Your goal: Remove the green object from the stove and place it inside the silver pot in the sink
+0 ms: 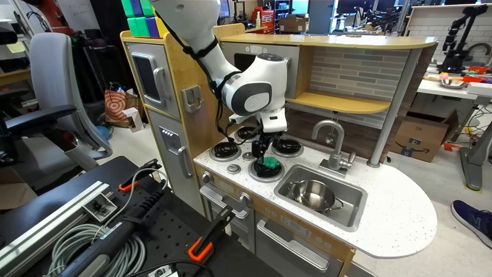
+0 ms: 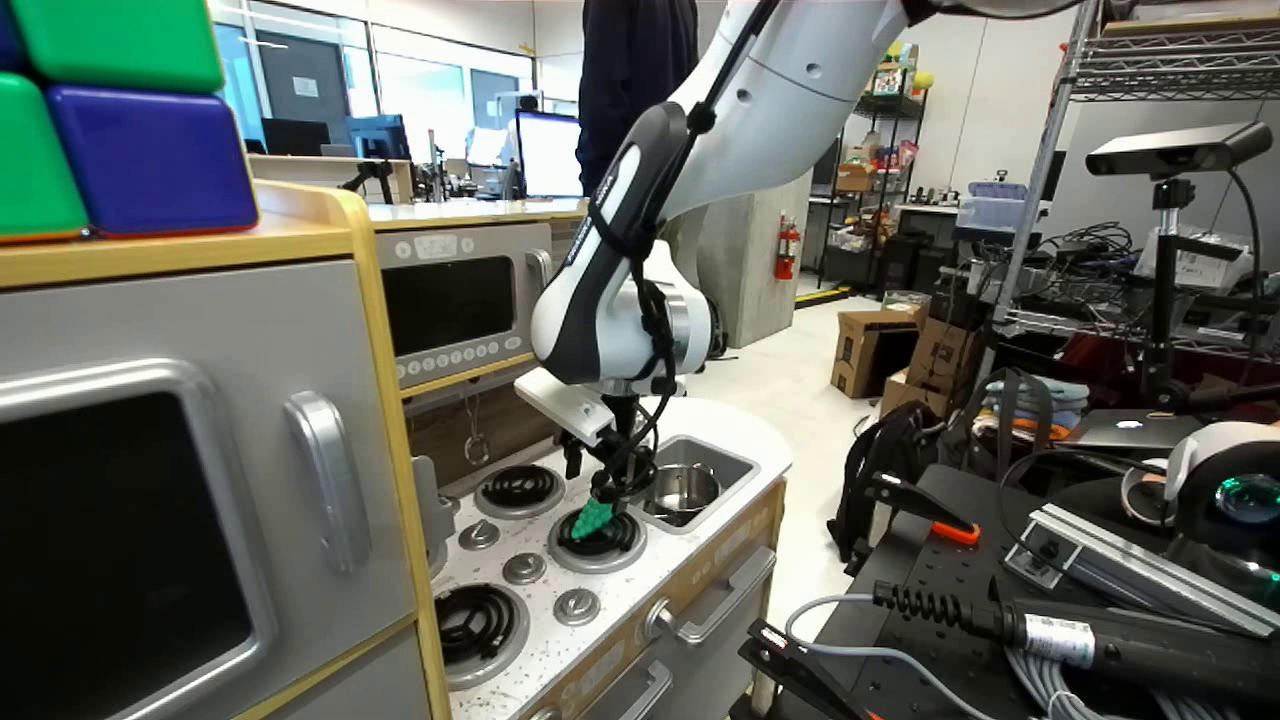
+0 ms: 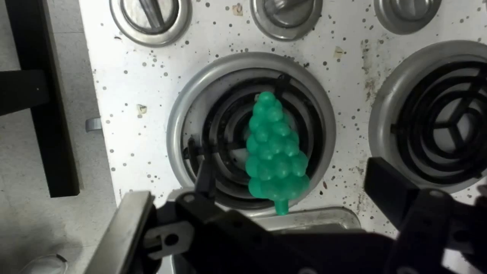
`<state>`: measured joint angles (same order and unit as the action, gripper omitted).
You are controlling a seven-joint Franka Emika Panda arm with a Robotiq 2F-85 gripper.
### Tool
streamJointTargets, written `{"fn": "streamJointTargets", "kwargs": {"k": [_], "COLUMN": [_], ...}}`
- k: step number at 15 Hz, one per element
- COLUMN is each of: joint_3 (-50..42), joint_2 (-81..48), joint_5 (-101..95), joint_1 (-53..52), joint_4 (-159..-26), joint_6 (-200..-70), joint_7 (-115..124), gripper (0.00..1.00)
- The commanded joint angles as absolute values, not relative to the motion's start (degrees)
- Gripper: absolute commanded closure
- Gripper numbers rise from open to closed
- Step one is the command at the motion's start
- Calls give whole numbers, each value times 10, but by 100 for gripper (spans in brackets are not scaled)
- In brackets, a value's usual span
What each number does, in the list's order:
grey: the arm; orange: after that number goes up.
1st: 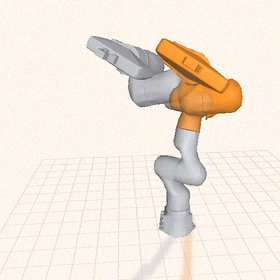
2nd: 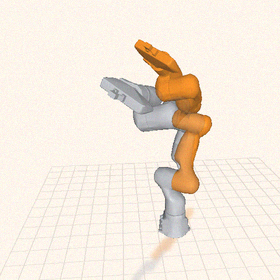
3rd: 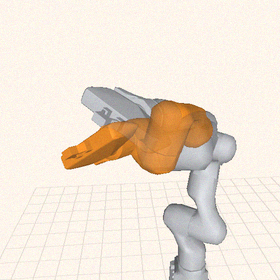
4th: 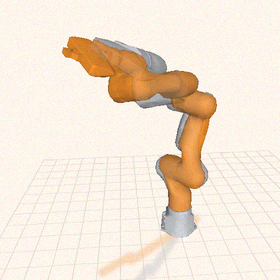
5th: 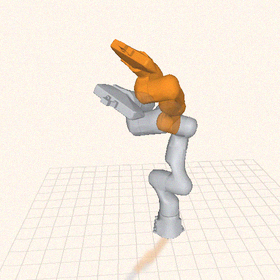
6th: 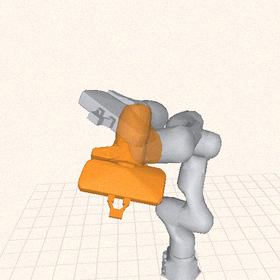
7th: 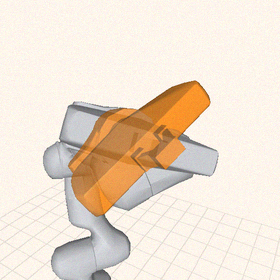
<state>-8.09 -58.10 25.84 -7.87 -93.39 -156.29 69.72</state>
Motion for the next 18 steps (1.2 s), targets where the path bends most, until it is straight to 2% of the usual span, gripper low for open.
{"fn": "streamJointTargets", "kwargs": {"k": [1, 5, 6, 8, 13, 18], "joint_3": [-84, -85, -84, -83, -81, -75], "joint_2": [-614, -628, -629, -634, -639, -604], "joint_5": [228, 214, 213, 212, 211, 212], "joint_1": [-73, -73, -71, -71, -70, -56], "joint_4": [-890, -875, -872, -866, -853, -900], "joint_6": [-1542, -1540, -1539, -1537, -1520, -1536], "joint_7": [733, 752, 752, 754, 761, 736], "gripper": [0, 0, 25, 34, 75, 82]}}
